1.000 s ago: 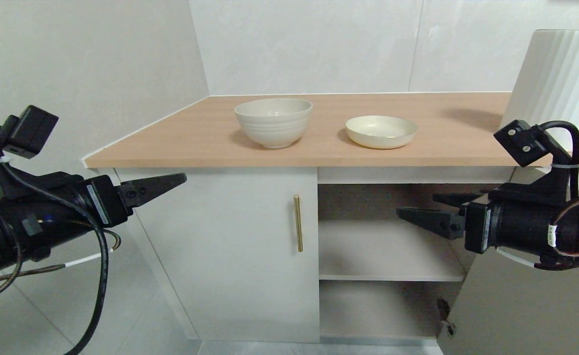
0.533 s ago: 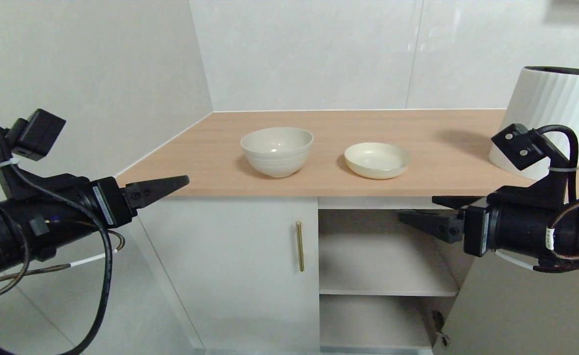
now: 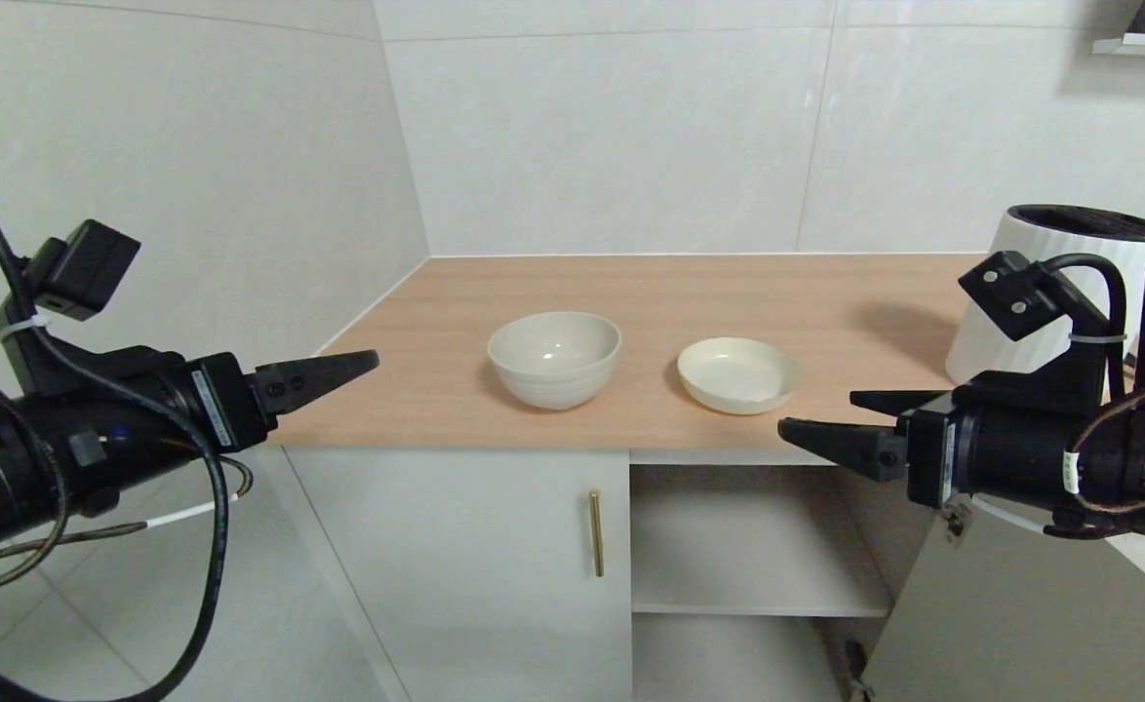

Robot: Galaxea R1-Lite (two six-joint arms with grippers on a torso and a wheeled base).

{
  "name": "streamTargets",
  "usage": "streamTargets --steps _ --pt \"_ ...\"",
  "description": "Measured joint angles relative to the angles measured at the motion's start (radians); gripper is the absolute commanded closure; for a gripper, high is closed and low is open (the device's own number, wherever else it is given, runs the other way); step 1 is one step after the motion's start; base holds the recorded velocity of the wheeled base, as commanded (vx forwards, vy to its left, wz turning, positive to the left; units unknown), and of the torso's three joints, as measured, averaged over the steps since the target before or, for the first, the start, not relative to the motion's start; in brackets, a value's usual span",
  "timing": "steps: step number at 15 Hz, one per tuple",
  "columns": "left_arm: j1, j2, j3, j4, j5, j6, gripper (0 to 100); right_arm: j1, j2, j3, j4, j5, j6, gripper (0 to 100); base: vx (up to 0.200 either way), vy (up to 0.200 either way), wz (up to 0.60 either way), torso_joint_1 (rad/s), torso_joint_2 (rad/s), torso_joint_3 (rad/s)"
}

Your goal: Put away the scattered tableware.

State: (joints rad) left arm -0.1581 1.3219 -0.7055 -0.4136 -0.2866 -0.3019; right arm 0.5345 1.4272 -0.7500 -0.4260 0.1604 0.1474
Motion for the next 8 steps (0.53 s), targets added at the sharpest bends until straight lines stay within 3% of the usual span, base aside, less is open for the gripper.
streamTargets --steps 4,6,8 --pt "-0.001 0.024 -0.046 0.034 0.0 0.0 0 -0.016 0.042 -0.018 -0.064 -0.014 -0.009 0 0.0 0.0 0.0 0.022 -0.04 -0.026" --pt "0.0 0.049 -0.133 0.118 0.001 0.0 0 -0.036 0.08 -0.099 -0.029 -0.03 -0.01 0 0.0 0.0 0.0 0.0 0.0 0.0" --pt "0.001 0.082 -0.254 0.269 0.006 0.0 0 -0.056 0.126 -0.226 0.09 -0.056 -0.01 0 0.0 0.0 0.0 0.0 0.0 0.0"
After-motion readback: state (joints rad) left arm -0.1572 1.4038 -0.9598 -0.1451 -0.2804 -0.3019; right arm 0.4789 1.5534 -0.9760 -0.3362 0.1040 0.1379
